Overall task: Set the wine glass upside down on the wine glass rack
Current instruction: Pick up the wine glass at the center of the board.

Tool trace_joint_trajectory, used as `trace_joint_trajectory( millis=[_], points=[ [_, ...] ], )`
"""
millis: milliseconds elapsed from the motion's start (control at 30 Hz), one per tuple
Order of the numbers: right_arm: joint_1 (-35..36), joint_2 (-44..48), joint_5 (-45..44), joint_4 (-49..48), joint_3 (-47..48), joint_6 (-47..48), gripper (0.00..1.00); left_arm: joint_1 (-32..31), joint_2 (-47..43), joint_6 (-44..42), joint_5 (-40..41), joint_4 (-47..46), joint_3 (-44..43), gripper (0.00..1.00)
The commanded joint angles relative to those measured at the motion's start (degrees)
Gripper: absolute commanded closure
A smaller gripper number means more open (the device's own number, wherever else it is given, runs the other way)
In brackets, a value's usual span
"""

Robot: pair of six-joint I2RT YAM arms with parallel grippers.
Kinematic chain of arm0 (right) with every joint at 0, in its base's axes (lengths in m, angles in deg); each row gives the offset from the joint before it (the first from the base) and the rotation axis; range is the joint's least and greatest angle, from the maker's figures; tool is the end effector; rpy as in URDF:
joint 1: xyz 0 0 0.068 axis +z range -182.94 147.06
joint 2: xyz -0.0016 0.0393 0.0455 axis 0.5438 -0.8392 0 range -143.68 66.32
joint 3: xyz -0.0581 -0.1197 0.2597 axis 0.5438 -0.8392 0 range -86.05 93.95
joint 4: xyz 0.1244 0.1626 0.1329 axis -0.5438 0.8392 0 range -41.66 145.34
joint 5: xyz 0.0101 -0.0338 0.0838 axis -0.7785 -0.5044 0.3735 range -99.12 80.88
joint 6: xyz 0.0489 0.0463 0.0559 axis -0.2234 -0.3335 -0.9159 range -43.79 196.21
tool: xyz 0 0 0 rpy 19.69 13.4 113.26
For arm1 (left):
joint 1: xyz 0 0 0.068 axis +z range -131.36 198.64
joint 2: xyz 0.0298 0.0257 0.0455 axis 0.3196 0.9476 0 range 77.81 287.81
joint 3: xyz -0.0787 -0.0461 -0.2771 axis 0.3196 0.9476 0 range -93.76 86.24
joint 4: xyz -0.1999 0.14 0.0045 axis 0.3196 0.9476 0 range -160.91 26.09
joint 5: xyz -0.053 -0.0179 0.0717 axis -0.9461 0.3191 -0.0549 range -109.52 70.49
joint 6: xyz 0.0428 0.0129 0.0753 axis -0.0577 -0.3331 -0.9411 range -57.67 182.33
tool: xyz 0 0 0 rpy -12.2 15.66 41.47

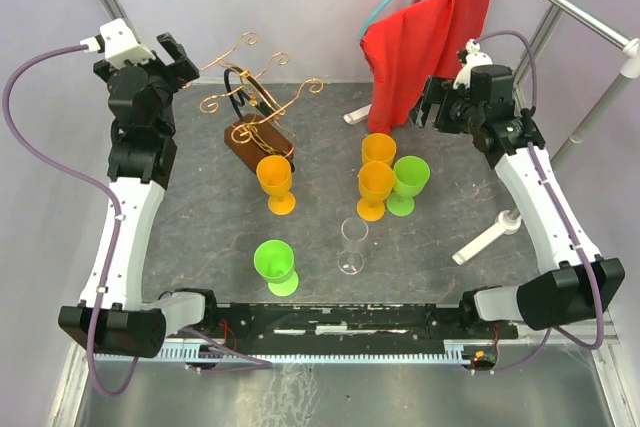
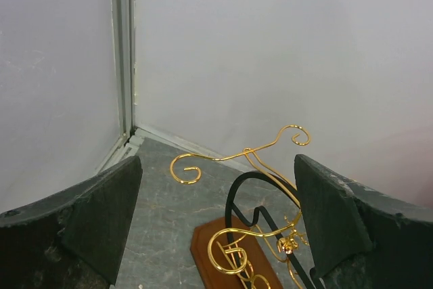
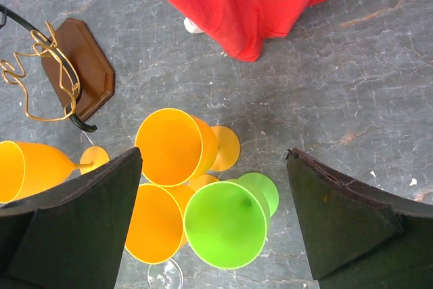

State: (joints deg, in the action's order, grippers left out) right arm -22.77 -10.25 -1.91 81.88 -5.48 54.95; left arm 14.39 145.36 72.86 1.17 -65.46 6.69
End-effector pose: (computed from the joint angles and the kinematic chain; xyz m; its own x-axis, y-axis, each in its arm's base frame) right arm 0.3006 0.0637 0.3905 -0.5548 0.2659 -0.7883 -0.0874 0.9237 0.3731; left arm 0.2677 0.0075 0.4980 0.1633 -0.1835 -0.9694 -0.2551 0.9413 -0.2212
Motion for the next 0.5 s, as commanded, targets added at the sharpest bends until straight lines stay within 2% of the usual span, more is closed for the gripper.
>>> trace_joint_trajectory(
  millis=[0,133,233,300,467],
  points=[
    [1.40,-1.36,-1.54,-1.10,3.51,-0.45,0.05,0.02,0.95,4.50,1.35,-0.76,-1.36,0.01],
    [2.72,-3.41,-2.34,-0.50,4.40,-0.05,0.07,-0.03,1.20,3.04,1.63,-0.17,-0.86,0.01],
    [4.03,-5.59,-3.06,0.91,5.64,1.08,0.09,0.01,0.71,-4.44,-5.56,0.63,-0.04,0.01],
    [4.91,-6.99,-3.77,2.07,6.64,1.90,0.09,0.04,-0.03,-6.04,-10.35,-0.37,1.34,0.01],
    [6.05,-8.36,-4.51,2.32,6.84,2.55,0.09,0.03,-1.76,-1.74,-11.74,-2.03,3.51,0.01]
  ],
)
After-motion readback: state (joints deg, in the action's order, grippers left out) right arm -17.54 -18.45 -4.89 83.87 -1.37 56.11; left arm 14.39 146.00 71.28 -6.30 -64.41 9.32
